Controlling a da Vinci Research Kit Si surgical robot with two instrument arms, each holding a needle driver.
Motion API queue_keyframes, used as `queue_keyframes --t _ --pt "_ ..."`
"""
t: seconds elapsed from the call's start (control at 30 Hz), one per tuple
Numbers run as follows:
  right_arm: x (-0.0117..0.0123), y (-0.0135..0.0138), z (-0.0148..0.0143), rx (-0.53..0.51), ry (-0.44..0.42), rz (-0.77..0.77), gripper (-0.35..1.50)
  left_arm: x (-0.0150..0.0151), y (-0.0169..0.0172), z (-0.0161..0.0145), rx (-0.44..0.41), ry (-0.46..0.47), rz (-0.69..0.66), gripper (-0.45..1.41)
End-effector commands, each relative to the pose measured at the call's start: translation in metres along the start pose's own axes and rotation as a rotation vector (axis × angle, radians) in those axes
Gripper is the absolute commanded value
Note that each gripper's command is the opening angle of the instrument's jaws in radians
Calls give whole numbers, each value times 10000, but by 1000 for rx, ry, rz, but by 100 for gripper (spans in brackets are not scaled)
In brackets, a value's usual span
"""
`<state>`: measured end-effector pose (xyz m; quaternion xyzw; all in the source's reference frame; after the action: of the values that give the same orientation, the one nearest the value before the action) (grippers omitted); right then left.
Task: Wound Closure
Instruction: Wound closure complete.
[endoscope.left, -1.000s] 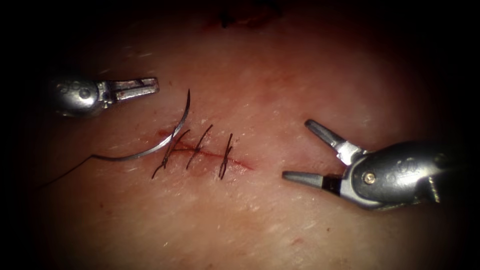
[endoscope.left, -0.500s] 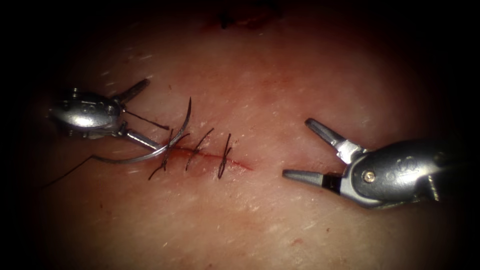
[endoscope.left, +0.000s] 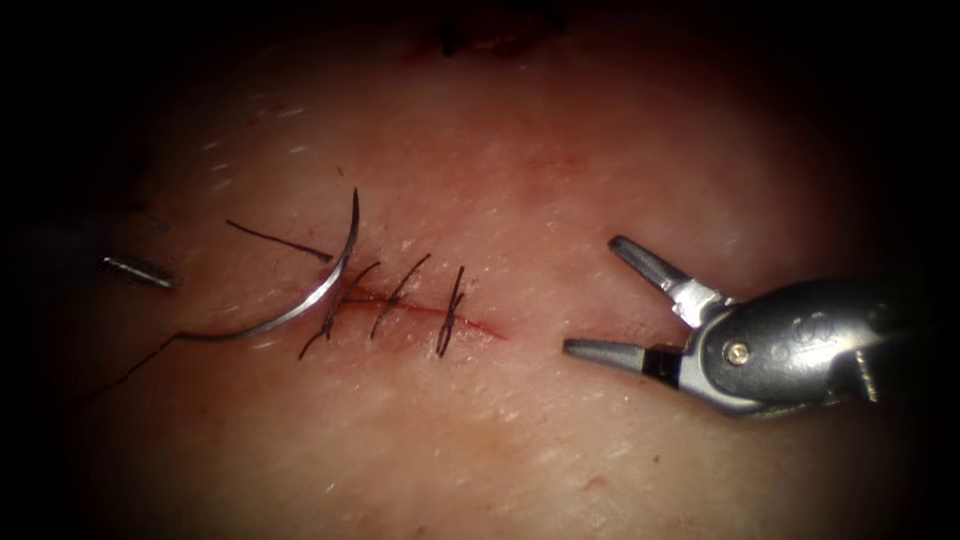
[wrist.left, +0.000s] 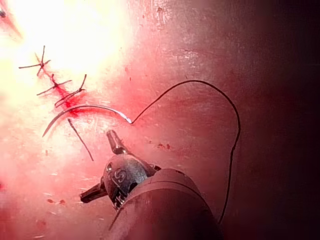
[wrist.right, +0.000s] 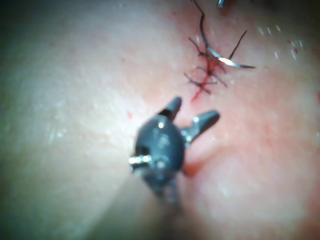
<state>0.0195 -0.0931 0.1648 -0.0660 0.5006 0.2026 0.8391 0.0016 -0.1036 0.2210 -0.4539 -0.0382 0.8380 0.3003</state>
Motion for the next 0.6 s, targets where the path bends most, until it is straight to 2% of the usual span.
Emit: queue_keyframes --t 0.03,0.13,0.2,0.23,0.37,0.43,0.47,0.5,0.53,0.57,0.6 --pt "1 -11 4 4 0 6 148 7 16 4 10 37 -4 110" --pt "4 -6 5 1 -3 12 148 33 23 -1 49 115 -27 110" --pt "7 -4 4 0 -2 16 148 49 36 -3 24 172 -47 110" --pt "9 -3 4 6 0 17 148 56 43 -3 -1 196 -52 110" --pt "18 3 -1 81 1 24 128 82 81 3 -145 296 -51 110" --pt "27 10 -6 116 2 32 121 98 113 15 -237 329 -40 110" --pt "30 13 -8 144 -11 34 111 103 123 20 -263 340 -36 110" --pt "34 18 -10 243 -19 36 78 108 137 27 -299 332 -28 110" --pt "36 21 -12 296 -10 35 48 111 144 31 -304 304 -24 110" --pt "36 21 -12 296 -10 35 48 111 144 31 -304 304 -24 110" --pt "39 25 -16 340 2 37 39 113 155 37 -319 242 -7 110"
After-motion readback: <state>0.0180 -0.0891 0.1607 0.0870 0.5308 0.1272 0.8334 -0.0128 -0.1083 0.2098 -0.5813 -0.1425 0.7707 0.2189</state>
